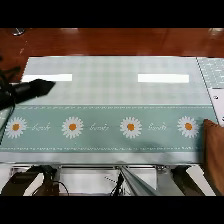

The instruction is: Fold the shirts.

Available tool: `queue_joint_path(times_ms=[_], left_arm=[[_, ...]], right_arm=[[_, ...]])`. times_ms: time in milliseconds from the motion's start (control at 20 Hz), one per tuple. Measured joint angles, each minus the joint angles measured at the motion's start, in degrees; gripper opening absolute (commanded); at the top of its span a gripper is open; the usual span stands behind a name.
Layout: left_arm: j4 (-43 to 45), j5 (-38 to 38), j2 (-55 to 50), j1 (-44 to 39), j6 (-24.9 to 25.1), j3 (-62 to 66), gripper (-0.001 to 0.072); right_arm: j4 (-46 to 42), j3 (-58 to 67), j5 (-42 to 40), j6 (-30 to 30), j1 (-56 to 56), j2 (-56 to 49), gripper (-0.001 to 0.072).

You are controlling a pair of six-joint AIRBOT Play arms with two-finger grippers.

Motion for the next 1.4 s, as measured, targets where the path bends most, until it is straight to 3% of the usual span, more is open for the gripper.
queue_joint_path(times_ms=[150,250,400,600,850,1400], left_arm=[[0.0,-2.3,-10.3,-2.0,1.9,16.5,0.0024],[0.1,-5.9,-17.3,-4.7,3.5,26.6,0.0025],[3.3,-11.8,-24.4,-8.3,3.8,33.0,0.0025],[10.6,-14.7,-27.8,-8.7,0.6,26.0,0.0025],[14.2,-15.3,-28.8,-7.2,-3.1,18.1,0.0026],[15.4,-15.8,-29.0,-6.9,-4.8,16.1,0.0026]], right_arm=[[14.7,2.0,-11.2,-3.6,13.1,-3.7,0.0027],[17.6,2.7,-18.8,-7.1,26.9,-6.1,0.0027],[7.6,2.1,-26.9,-8.0,50.2,-10.7,0.0027],[-14.3,-1.9,-31.5,1.4,70.1,-18.4,0.0027],[-22.7,-4.2,-32.4,9.4,77.0,-25.3,0.0027],[-25.0,-4.7,-31.3,12.3,78.6,-27.2,0.0027]])
